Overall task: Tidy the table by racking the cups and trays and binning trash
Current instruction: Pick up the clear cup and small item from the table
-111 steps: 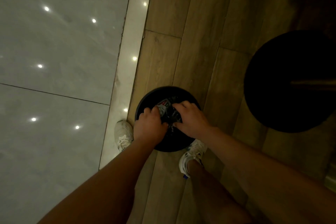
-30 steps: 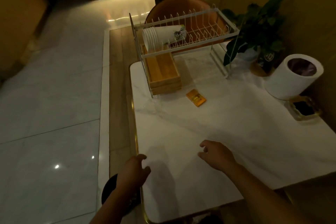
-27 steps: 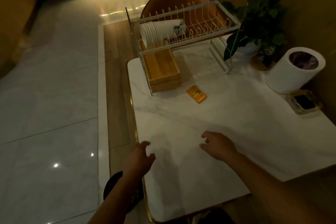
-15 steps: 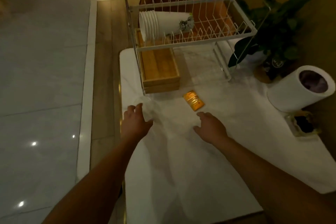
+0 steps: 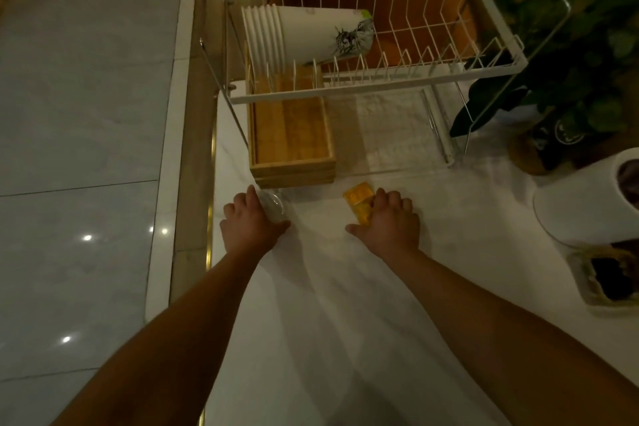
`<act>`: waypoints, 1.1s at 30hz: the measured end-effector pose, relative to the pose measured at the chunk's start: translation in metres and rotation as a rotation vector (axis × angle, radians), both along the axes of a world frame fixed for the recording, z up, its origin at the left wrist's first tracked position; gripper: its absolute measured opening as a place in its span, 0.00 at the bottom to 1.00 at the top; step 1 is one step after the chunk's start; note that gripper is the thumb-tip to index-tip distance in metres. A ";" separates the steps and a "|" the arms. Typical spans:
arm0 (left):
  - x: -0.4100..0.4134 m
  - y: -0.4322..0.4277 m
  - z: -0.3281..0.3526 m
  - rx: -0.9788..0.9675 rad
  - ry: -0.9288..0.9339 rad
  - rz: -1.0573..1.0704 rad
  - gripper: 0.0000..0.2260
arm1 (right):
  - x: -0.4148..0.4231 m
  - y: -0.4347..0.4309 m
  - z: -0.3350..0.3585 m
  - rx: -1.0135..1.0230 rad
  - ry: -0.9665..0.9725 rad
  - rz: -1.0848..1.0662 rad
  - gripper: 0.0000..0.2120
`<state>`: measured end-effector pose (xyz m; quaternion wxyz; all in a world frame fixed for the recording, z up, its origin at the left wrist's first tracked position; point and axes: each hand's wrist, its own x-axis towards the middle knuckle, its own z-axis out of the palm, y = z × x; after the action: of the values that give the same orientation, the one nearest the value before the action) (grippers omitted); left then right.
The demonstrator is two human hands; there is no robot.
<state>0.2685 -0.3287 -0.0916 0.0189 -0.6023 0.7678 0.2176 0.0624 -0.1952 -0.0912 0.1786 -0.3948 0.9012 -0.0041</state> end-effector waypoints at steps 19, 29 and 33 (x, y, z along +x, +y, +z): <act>0.008 0.064 0.022 -0.011 0.077 -0.086 0.42 | -0.003 0.065 0.025 -0.077 -0.065 -0.055 0.24; 0.012 0.142 0.044 -0.008 0.139 -0.087 0.41 | -0.001 0.126 0.047 -0.130 -0.224 -0.061 0.24; 0.019 0.171 0.048 0.000 0.150 -0.045 0.41 | 0.002 0.144 0.048 -0.111 -0.252 -0.004 0.23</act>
<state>0.2880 -0.1575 -0.0437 -0.0340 -0.5671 0.7803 0.2615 0.0640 -0.0513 -0.0432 0.2681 -0.3986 0.8709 -0.1039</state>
